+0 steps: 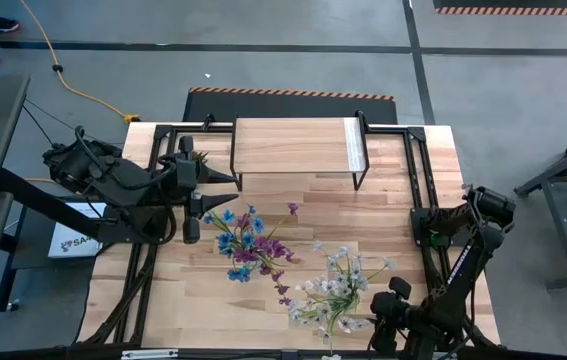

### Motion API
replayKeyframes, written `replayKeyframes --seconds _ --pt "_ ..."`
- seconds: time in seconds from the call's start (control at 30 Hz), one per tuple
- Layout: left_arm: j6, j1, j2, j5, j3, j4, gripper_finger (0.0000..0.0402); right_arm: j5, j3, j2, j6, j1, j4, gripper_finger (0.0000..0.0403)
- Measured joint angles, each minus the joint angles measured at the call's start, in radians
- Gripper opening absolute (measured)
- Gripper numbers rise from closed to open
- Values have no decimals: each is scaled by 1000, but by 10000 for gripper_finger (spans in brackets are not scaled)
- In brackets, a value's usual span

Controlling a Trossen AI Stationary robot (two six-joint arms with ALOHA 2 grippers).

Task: Pick and place flowers into a vace then onto a shelf
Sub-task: Put the right transparent vase with flowers on the shelf

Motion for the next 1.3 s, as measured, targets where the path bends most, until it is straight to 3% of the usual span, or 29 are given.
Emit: replayKeyframes --seconds 0.83,1.3 --pt "0 0 0 0 0 0 175 122 2 -66 -88 42 26 102" --pt "0 0 0 0 0 0 175 210 -8 -65 -152 23 22 99"
